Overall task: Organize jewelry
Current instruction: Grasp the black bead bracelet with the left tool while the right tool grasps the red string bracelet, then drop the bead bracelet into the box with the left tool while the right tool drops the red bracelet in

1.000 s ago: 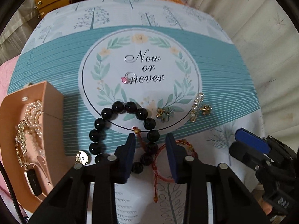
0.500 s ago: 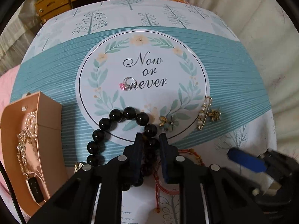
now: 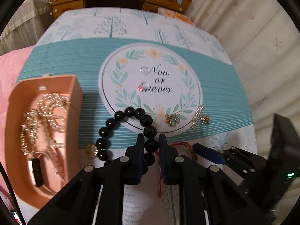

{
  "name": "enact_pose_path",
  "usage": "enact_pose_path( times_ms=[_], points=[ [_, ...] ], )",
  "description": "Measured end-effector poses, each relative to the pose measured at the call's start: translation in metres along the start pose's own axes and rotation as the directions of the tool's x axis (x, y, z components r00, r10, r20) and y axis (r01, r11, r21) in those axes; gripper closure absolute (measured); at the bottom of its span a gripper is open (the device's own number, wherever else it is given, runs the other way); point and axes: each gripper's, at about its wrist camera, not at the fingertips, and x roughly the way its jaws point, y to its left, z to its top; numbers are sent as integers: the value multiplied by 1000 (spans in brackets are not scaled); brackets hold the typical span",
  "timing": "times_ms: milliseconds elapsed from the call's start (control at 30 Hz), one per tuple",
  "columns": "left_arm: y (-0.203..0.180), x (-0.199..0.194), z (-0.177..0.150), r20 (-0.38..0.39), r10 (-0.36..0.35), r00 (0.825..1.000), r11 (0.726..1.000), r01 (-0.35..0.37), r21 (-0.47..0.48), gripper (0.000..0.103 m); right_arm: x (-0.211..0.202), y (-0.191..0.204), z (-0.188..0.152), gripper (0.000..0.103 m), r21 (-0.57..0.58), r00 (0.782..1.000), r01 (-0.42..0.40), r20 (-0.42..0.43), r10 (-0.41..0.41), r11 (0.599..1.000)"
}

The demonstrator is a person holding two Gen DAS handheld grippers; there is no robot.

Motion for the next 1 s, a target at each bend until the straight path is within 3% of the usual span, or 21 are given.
enact_pose_path(
  times_ms=[67,100,133,333,567,767,1000],
  points=[
    [4,-13,0,26,-11,1000,1000,11,-1,90,1,6,-1,79,-33,999,53,7,-53,998],
    [4,-21,-1,46,-17,999,1000,17,2,90,2,9,-2,90,-47,996,89,11,-88,995],
    [4,-26,-2,58,-21,998,1000,21,3,90,2,11,-2,92,-53,995,98,11,-98,994],
    [7,-60,0,122,-68,990,998,69,2,90,-10,12,-6,93,-18,996,80,25,-80,997],
    [28,-114,-6,228,-75,971,997,80,-13,90,-46,25,0,93,0,989,76,130,-75,997],
    [62,-152,-19,332,74,940,997,-60,-51,90,-65,46,8,93,-17,980,43,196,-39,999],
    [109,-146,-32,304,182,935,980,-145,-139,90,-70,68,17,93,-42,976,4,219,5,999]
  ],
)
